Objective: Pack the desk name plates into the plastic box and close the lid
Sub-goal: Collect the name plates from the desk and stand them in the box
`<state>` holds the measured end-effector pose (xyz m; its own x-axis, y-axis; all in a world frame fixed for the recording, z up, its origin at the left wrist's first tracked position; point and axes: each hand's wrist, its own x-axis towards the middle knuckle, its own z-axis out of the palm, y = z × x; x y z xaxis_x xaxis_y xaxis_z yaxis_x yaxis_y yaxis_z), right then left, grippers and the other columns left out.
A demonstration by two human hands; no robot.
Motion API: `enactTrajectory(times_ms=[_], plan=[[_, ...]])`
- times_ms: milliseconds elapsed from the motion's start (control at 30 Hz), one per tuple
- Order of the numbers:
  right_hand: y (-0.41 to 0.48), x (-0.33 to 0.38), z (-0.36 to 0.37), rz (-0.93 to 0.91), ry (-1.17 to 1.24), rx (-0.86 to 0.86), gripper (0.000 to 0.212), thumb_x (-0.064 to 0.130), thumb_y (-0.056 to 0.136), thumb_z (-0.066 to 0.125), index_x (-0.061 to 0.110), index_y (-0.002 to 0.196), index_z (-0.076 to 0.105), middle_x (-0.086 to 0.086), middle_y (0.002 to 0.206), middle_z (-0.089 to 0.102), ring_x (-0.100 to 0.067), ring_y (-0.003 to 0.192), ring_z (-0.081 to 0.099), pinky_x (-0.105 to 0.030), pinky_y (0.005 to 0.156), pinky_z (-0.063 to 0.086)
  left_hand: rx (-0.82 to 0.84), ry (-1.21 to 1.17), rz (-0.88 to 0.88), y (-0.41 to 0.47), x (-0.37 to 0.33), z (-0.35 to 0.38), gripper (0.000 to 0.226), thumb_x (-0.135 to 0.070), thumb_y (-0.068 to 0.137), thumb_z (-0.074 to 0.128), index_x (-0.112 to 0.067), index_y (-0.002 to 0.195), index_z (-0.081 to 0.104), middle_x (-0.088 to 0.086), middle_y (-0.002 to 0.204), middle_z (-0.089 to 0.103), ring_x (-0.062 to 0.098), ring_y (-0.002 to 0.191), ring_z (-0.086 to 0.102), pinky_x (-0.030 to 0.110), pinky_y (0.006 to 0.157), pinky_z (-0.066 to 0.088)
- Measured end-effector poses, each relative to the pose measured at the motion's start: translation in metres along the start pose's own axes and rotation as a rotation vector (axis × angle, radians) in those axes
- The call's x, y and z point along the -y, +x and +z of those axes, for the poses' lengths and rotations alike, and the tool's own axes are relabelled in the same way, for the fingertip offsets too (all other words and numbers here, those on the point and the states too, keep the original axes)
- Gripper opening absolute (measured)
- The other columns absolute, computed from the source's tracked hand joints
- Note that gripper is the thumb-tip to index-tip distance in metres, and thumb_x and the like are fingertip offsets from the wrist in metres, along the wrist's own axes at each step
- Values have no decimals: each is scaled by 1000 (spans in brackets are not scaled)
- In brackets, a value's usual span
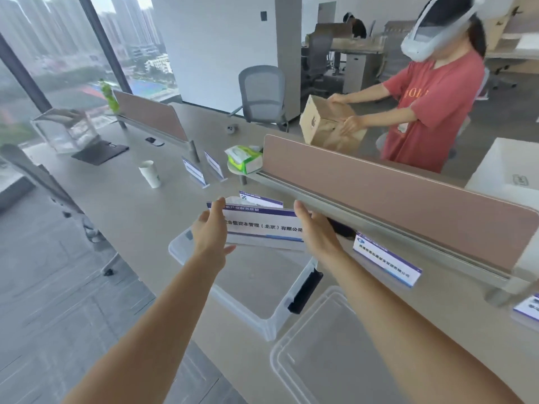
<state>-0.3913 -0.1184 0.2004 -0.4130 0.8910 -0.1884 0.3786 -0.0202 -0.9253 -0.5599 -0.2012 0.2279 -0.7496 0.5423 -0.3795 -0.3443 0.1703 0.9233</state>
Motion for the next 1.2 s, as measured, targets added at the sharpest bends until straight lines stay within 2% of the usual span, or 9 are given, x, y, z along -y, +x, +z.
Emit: enactTrajectory(times_ms=[100,233,333,467,600,767,933,1067,1200], plan=[[13,7,21,-90,-170,-13,71,78,83,29,19,98,67,-2,92,72,-21,87,66,-35,77,50,5,26,14,32,-6,-19,28,-49,87,58,-22,94,62,-1,89,61,20,89,59,54,94,51],[30,26,54,-181,-349,64,41,59,83,58,31,111,67,11,112,69,-10,105,64,-29,85,51,41,34,28,78,-13,-45,24,-50,84,59,-26,84,59,-4,90,62,22,98,61,53,94,49],[43,47,84,-211,-637,98,52,48,84,66,28,131,59,9,126,63,-15,111,61,-26,84,46,121,61,8,108,-18,-61,24,-47,85,60,-23,84,60,-3,86,63,17,86,60,47,90,51],[54,67,125,-140,-842,168,17,43,88,60,26,91,61,2,86,62,-20,73,54,-28,56,38,271,124,19,141,-25,-76,24,-47,84,62,-23,85,63,-4,77,59,17,75,56,39,78,48],[65,64,149,12,-821,178,22,33,85,54,18,69,48,-2,72,59,-22,62,53,-29,53,38,423,255,94,166,-27,-70,30,-45,86,64,-18,98,67,-5,80,56,14,74,53,35,73,44],[77,48,159,129,-750,136,25,32,85,55,14,69,52,-6,72,62,-22,59,53,-29,52,36,531,368,61,201,-21,-44,53,-48,79,73,-27,126,60,-2,121,61,9,88,57,34,72,47],[102,29,168,147,-569,110,20,25,85,47,9,74,51,-4,70,56,-23,57,48,-28,51,36,598,521,20,230,-11,-14,58,-47,73,81,-31,123,58,-4,119,56,6,86,57,30,66,47],[124,8,177,176,-470,67,23,20,85,45,13,65,37,-2,63,48,-18,46,44,-25,45,33,676,718,42,251,0,9,35,-48,75,79,-34,103,65,-9,100,64,12,79,56,33,77,48],[140,-2,187,257,-392,65,19,18,85,41,13,67,37,-1,65,49,-17,44,46,-25,46,34,685,947,187,279,11,20,44,-56,75,76,-21,100,71,-1,103,71,12,81,63,25,68,46]])
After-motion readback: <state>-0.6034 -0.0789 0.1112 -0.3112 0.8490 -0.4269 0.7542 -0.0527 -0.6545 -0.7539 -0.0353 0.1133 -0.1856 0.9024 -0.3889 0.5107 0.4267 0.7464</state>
